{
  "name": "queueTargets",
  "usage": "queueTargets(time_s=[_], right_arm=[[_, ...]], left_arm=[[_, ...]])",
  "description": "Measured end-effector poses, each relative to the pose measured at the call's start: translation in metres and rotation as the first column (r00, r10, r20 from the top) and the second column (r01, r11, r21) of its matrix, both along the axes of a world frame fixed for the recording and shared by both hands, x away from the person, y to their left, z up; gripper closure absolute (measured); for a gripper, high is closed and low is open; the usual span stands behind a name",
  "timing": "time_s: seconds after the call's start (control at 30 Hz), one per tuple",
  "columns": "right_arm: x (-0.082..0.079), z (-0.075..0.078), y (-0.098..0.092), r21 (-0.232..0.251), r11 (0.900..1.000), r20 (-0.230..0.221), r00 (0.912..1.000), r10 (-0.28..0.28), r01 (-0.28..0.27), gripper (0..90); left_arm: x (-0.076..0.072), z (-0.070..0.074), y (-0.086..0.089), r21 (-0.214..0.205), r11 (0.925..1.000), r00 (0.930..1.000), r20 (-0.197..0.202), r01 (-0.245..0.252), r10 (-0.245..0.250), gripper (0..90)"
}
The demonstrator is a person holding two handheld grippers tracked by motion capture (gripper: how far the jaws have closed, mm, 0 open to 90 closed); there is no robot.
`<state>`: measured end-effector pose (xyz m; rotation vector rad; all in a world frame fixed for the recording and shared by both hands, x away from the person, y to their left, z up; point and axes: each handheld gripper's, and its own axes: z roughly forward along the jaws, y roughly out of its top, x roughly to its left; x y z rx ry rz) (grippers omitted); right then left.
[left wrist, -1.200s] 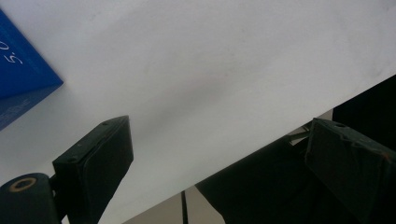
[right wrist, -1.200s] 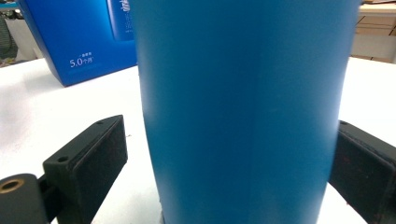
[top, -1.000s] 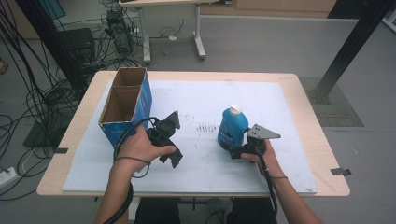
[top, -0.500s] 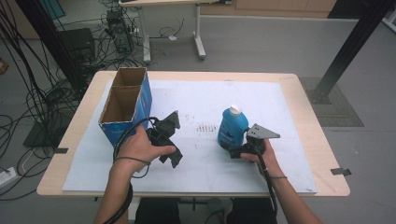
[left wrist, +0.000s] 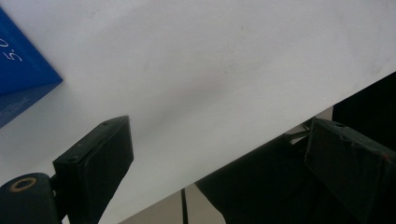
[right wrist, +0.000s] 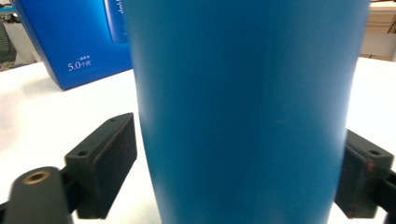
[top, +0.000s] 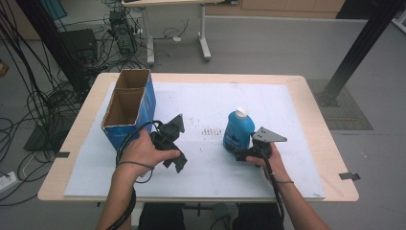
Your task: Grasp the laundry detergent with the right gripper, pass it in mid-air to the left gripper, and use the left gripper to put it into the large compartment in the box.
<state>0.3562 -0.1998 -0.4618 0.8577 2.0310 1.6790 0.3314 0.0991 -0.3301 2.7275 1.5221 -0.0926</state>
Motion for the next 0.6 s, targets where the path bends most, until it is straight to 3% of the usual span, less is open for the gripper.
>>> queueTargets(time_s=[0.47,0.6], right_arm=[[0.0006,-0.0006,-0.0016,0.011,0.9999,-0.013,0.9999,0.000,0.001,37.1],[0.0006,-0.0005,-0.0022,0.004,1.0000,-0.008,1.0000,-0.003,0.003,39.5]], left_arm=[[-0.0002,0.0002,-0.0020,0.000,1.0000,1.0000,0.001,0.003,-0.003,8.1],[0.0000,0.0001,-0.0019,0.002,1.0000,1.0000,0.000,0.003,-0.003,8.1]])
